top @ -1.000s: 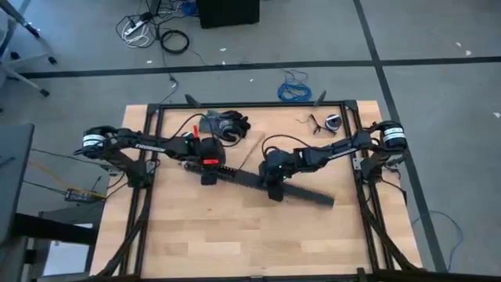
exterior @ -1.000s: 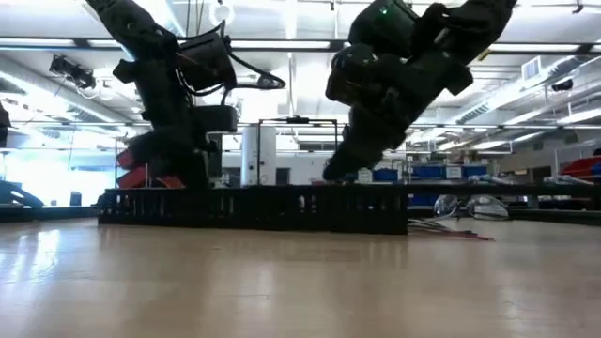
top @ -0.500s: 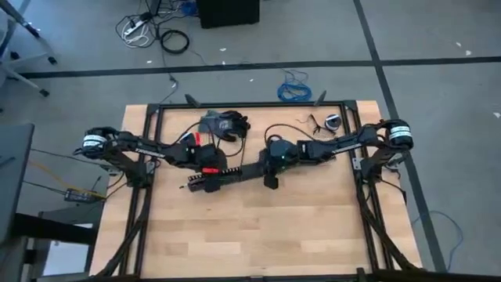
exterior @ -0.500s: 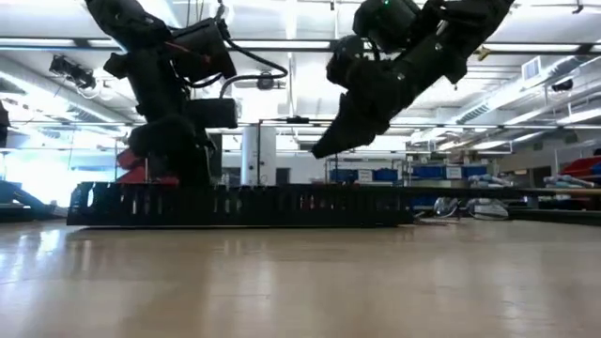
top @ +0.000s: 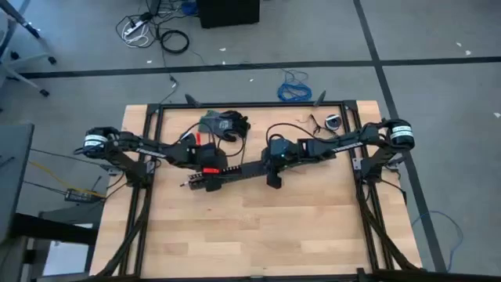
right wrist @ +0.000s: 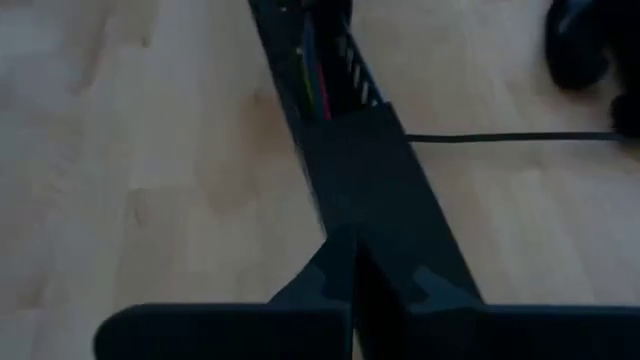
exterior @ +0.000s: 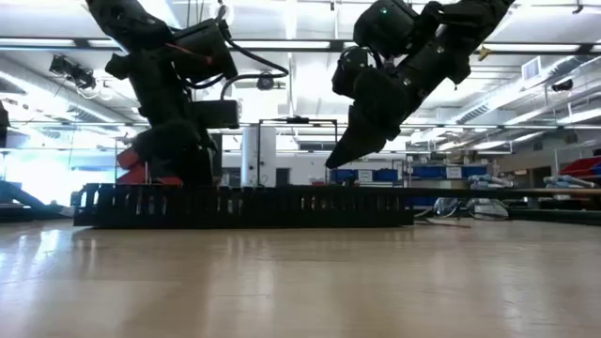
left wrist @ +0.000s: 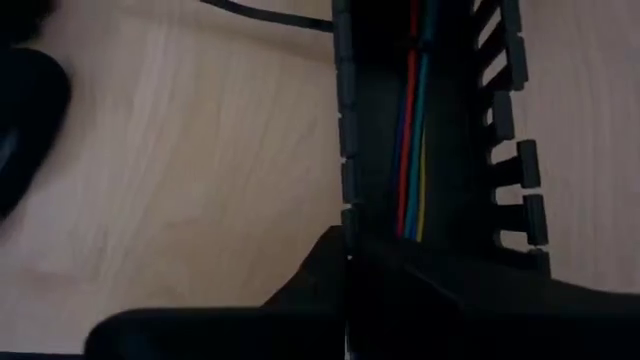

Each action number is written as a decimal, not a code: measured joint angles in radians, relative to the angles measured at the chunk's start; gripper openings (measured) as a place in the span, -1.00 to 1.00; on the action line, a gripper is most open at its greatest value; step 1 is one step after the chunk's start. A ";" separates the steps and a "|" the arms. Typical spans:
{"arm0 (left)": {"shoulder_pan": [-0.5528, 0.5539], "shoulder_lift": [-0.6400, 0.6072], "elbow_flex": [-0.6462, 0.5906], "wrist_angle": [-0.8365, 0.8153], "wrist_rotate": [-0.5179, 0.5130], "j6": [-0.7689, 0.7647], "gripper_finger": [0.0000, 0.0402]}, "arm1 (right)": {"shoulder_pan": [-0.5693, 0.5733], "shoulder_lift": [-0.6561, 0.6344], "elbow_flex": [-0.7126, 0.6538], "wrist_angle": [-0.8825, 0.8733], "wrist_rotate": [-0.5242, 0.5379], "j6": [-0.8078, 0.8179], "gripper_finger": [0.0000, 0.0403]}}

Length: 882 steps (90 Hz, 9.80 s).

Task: Ziptie cables
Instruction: Close the black cable duct cover

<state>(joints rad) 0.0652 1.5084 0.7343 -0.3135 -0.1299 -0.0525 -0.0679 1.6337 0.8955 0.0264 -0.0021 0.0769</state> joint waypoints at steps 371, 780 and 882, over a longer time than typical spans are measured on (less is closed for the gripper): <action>-0.008 0.112 0.216 -0.074 0.126 0.174 -0.03 | -0.014 0.181 0.008 0.133 -0.211 0.074 -1.00; -0.087 0.228 0.277 -0.029 0.118 -0.091 0.46 | -0.033 0.182 0.005 0.176 -0.300 0.027 -1.00; -0.087 0.263 0.277 -0.033 0.123 -0.105 0.14 | -0.033 0.182 0.005 0.194 -0.314 0.025 -1.00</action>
<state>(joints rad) -0.0219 1.7718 1.0115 -0.3470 -0.0071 -0.1577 -0.1013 1.8153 0.9009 0.2203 -0.3157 0.1020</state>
